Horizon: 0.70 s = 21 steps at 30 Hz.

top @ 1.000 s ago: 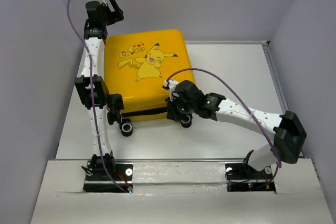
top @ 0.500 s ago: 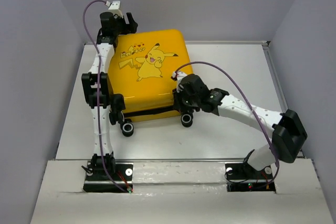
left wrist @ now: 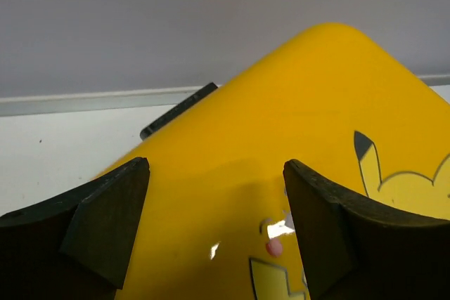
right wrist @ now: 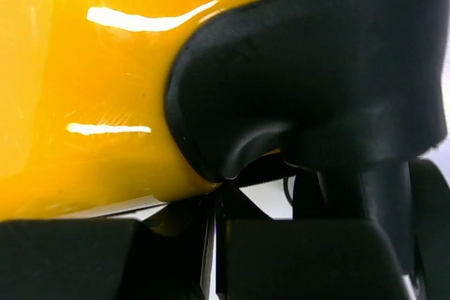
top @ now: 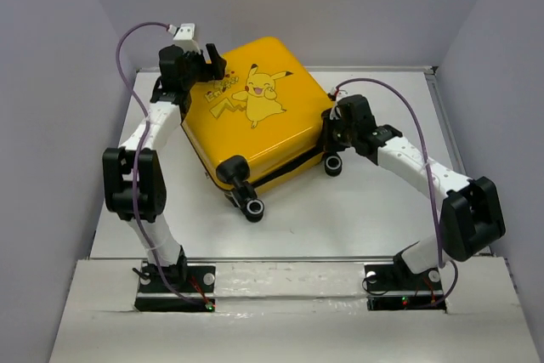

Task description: Pack the luggage

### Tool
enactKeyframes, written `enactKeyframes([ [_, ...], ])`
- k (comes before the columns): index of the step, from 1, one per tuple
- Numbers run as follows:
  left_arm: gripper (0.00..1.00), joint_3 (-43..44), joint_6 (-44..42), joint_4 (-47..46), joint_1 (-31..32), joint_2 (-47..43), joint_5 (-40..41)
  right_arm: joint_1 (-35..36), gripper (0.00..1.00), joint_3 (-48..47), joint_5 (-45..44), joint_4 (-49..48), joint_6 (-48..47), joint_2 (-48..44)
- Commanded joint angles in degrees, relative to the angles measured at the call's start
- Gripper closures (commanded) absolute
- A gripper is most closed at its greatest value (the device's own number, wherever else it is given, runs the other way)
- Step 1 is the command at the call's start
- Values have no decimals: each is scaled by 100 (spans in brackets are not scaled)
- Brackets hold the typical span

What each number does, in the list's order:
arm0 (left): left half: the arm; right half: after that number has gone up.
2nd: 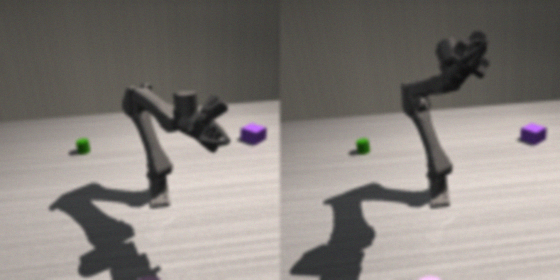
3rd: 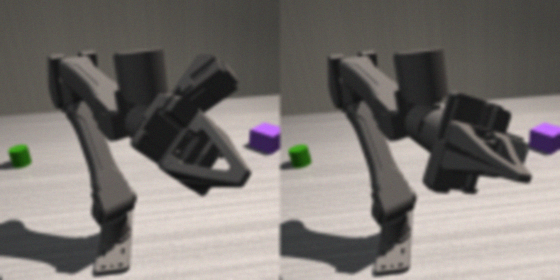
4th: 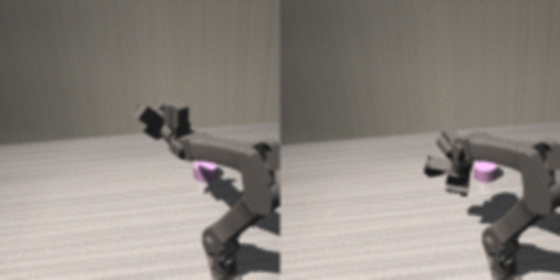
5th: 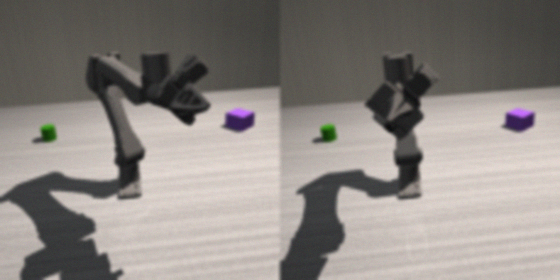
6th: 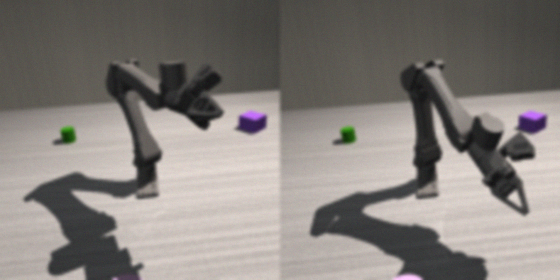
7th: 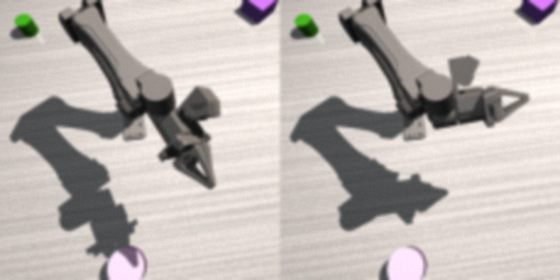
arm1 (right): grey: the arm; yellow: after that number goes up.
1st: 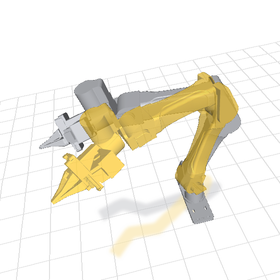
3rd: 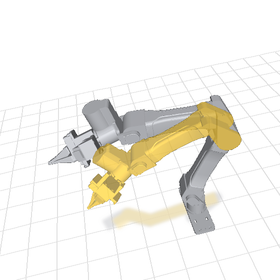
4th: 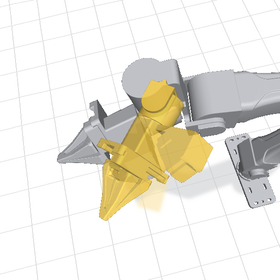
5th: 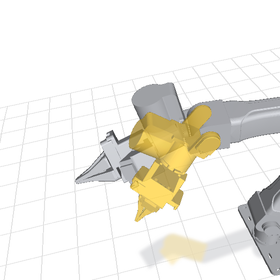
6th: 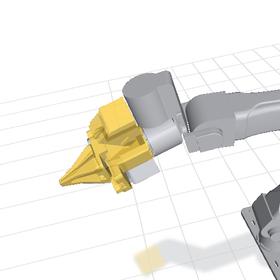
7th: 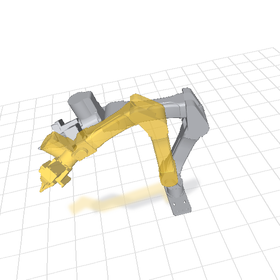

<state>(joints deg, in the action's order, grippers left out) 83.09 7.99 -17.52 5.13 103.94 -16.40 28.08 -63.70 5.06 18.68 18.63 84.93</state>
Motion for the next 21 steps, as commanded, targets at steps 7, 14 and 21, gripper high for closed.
enactKeyframes([
  [7, 14, -2700, 1715, 1146, 664, -1358, 1008, -592, 93, -1038, -225, -1024, 105, 411],
  [14, 13, -2054, 1408, 2102, 999, -2466, 1226, -1278, 81, -1021, 162, -612, 62, -142],
  [21, 6, 1563, 837, 3640, 263, -1030, 1886, -850, 62, -82, 1208, -584, 308, -897],
])
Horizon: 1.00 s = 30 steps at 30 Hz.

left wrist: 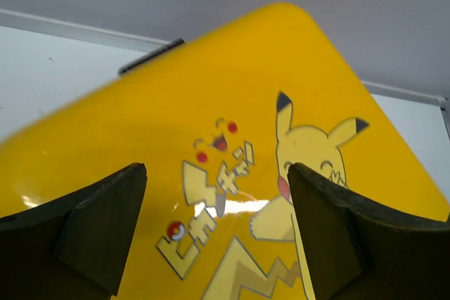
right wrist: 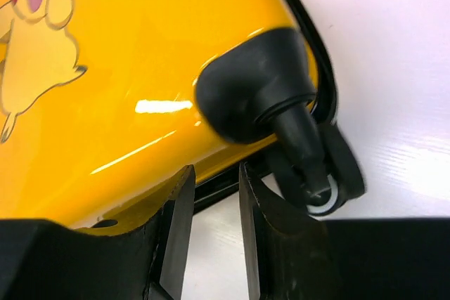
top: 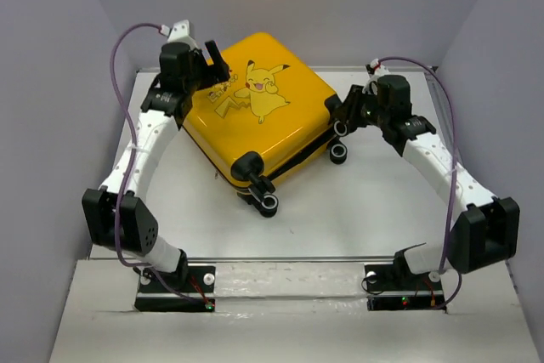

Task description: Pack the luggage

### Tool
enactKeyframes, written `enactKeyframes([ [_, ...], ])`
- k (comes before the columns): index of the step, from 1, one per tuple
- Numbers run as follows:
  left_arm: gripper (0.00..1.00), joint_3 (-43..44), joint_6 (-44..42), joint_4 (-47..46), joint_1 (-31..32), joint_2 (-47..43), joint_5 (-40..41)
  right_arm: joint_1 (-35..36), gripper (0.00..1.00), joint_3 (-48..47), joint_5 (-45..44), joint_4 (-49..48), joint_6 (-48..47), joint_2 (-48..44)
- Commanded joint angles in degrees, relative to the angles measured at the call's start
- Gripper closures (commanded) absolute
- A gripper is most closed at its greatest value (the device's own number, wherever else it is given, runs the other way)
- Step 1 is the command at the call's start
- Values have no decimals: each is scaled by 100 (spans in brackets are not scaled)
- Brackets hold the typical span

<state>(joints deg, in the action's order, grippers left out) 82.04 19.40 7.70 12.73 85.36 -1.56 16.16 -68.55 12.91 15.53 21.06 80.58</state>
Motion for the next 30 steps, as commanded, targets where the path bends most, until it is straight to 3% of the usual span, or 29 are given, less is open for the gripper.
enactKeyframes([
  [1, 6, 1971, -366, 1354, -578, 1094, 420, 448, 62, 526, 458, -270, 39, -516],
  [7, 6, 3650, -454, 1752, -1123, 2852, 245, 924, 68, 703, 502, -279, -146, -517],
  [11, 6, 4766, -454, 1875, -1404, 3881, -309, 1046, 69, 756, 494, -349, -146, -315],
  [13, 6, 5676, -411, 1980, -1536, 4601, -756, 1047, 74, 860, 450, -489, -85, -201],
  [16, 11, 6297, -192, 1877, -1668, 5278, -1301, 1099, 79, 1080, 380, -735, 82, -69],
  [22, 47, 5859, -5, 1111, -1740, 5789, -2523, 1099, 93, 1125, -86, -1025, 179, 458],
  [24, 51, 5745, -111, 1084, -1573, 5921, -2945, 1099, 93, 1072, -366, -1236, 223, 590],
  [26, 55, 5132, -199, 778, -1467, 5817, -3217, 1099, 93, 828, -534, -1280, 197, 731],
  [28, 63, 3903, -226, 392, -1309, 5335, -3167, 1099, 93, 634, -658, -1280, 144, 950],
  [29, 66, 3385, -165, -237, -1308, 5089, -3062, 1047, 93, 520, -684, -1289, 118, 1030],
  [30, 71, 2223, 71, -661, -1152, 4495, -2773, 1047, 93, 292, -693, -1281, 66, 1178],
])
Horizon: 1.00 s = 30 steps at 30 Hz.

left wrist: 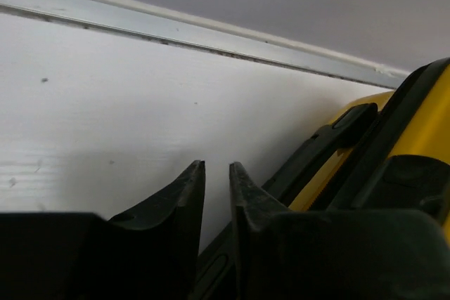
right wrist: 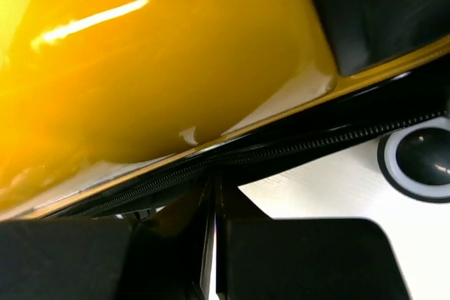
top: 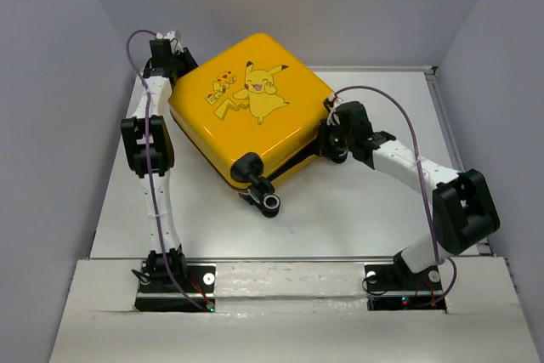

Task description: Pack the luggage

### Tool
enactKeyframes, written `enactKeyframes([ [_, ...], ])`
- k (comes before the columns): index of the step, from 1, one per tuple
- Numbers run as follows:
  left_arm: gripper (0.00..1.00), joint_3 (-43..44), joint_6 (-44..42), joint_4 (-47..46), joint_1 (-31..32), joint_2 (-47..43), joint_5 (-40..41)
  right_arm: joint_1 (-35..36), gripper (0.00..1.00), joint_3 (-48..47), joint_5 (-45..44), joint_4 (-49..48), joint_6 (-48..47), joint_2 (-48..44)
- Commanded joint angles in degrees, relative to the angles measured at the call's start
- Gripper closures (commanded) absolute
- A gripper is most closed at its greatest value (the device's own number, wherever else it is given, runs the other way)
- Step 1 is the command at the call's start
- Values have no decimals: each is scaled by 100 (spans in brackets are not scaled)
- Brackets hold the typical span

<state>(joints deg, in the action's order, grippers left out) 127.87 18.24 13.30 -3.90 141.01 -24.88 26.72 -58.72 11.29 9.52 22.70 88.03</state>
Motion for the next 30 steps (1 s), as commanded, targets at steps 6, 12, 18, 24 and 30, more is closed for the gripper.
enactKeyframes([
  [6, 80, -5533, 1522, -3509, 645, -2909, 192, -123, 93, -1369, 37, -609, -292, 934],
  [12, 84, -7862, 1822, -3949, 1110, -4045, 1090, -123, 93, -2860, 935, -118, -433, 1804],
  [18, 85, -9437, 1990, -4222, 2234, -5511, 1924, -123, 72, -5642, 2745, 611, -65, 3245],
  [24, 85, -10325, 2245, -3862, 3597, -6873, 2943, -123, 36, -8004, 3512, 1140, 1025, 4599],
  [30, 85, -10809, 2658, -3352, 4256, -8411, 3743, -123, 19, -7788, 3257, 1228, 921, 4242],
])
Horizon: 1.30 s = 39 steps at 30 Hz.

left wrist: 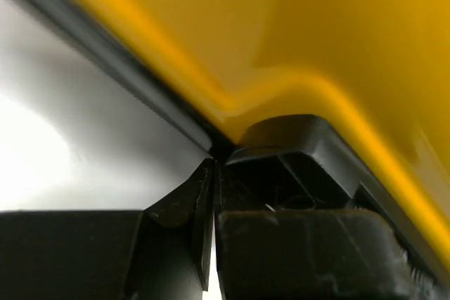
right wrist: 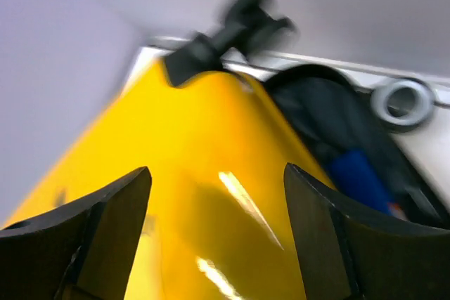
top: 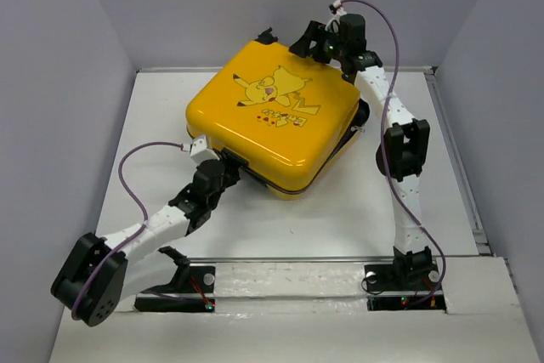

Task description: Pack the luggage

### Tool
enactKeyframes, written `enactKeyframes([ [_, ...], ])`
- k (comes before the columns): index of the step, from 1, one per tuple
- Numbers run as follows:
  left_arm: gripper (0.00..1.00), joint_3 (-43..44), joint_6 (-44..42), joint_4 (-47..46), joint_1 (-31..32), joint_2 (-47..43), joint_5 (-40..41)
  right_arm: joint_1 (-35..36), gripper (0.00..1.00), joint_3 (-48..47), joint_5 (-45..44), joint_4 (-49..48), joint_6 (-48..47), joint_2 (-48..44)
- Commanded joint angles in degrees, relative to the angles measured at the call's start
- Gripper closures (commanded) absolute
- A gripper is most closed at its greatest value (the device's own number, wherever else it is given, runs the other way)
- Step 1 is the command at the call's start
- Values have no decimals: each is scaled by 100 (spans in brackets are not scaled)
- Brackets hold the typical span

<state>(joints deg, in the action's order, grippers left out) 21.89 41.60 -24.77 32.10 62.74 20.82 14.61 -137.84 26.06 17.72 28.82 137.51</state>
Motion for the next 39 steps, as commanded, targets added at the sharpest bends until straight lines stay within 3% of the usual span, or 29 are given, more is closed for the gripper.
enactKeyframes([
  [1, 85, -220, 339, 499, 701, -761, -755, 1088, 19, 222, 1684, 426, 256, -813],
  [7, 81, 52, 155, 1281, 728, -1773, -404, 1088, 21, 759, 998, 864, -464, -1964],
  [9, 80, 219, 33, 1562, 719, -1914, -359, 1088, 30, 837, 831, 1023, -718, -2289],
  [12, 77, 360, -152, 1625, 719, -2081, -552, 1088, 54, 1669, 550, 1059, -1132, -3315],
  [13, 76, 395, -187, 1651, 728, -2073, -570, 1088, 61, 2108, 453, 1006, -1229, -3684],
  [14, 73, 439, -231, 1617, 719, -2055, -596, 1088, 75, 3261, 226, 640, -1316, -4567],
  [15, 72, 456, -345, 1573, 719, -1951, -605, 1088, 81, 3942, 93, 384, -1309, -5054],
  [16, 70, 535, -416, 1537, 719, -1872, -597, 1088, 88, 5350, -30, 121, -1282, -5564],
  [17, 69, 588, -503, 1450, 710, -1766, -588, 1088, 89, 6025, -66, -178, -1195, -6526],
  [19, 68, 746, -592, 1423, 667, -1380, -552, 1088, 93, 7178, -215, -733, -993, -7375],
  [20, 67, 964, -679, 1371, 631, -1135, -561, 1088, 93, 8149, -259, -1013, -809, -8040],
  [24, 67, 1422, -776, 1151, 587, -782, -579, 1149, 93, 9894, -426, -1296, -755, -8959],
  [28, 67, 1792, -803, 1089, 561, -579, -378, 1149, 91, 10899, -664, -1620, -632, -9681],
  [31, 66, 1819, -768, 1019, 561, -622, -245, 1149, 76, 11471, -673, -2420, -263, -9673],
  [32, 65, 1775, -768, 958, 561, -614, -306, 1149, 65, 11560, -655, -2787, -289, -9525],
  [33, 65, 1731, -742, 974, 561, -596, -385, 1149, 61, 11604, -647, -2930, -367, -9402],
  [39, 59, 722, -601, 1089, 561, -999, -527, 1149, 54, 11604, -383, -3869, -702, -8348],
])
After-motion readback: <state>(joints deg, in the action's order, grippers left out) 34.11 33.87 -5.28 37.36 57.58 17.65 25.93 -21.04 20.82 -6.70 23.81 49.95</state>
